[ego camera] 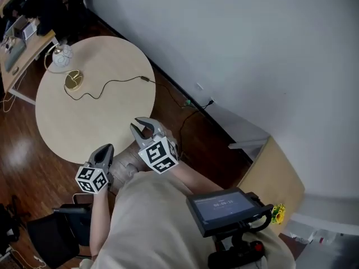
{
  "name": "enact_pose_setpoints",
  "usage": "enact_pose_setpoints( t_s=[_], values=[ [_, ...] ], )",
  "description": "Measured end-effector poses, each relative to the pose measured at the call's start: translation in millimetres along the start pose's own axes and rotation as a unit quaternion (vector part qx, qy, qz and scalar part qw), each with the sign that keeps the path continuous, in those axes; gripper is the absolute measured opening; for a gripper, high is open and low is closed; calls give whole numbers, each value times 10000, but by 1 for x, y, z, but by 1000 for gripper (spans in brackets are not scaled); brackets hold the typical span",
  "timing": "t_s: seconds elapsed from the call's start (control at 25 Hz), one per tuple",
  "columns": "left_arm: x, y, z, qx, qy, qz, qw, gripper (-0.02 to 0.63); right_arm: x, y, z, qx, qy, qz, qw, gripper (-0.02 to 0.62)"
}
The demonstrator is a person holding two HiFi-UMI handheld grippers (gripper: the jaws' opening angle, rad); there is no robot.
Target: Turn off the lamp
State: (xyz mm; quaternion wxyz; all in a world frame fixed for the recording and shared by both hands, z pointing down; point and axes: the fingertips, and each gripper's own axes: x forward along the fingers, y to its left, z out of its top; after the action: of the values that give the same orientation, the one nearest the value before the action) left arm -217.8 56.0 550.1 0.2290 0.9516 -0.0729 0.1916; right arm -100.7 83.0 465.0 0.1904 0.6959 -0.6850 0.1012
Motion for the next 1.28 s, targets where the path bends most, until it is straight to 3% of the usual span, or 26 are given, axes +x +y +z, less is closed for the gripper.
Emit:
enact_pose_setpoints(
  t_s=[0.36, 0.56, 0.76, 1.08, 1.28],
  values=[
    [-17, 12, 2, 184, 108, -308, 9993, 3, 18, 21, 10, 100, 158, -158, 9997, 72],
    [-29, 24, -3, 374, 270, -375, 9982, 3, 32, 32, 1, 615, 150, -128, 9979, 72],
    [-40, 43, -13, 320, 378, -320, 9983, 3, 40, 38, -7, 445, 180, -277, 9985, 3],
    [-56, 62, -32, 236, 518, -322, 9979, 3, 53, 57, -36, 823, 297, -292, 9957, 0],
    [-63, 72, -31, 136, 407, -237, 9988, 3, 68, 73, -42, 1052, 344, -7, 9939, 0]
  ],
)
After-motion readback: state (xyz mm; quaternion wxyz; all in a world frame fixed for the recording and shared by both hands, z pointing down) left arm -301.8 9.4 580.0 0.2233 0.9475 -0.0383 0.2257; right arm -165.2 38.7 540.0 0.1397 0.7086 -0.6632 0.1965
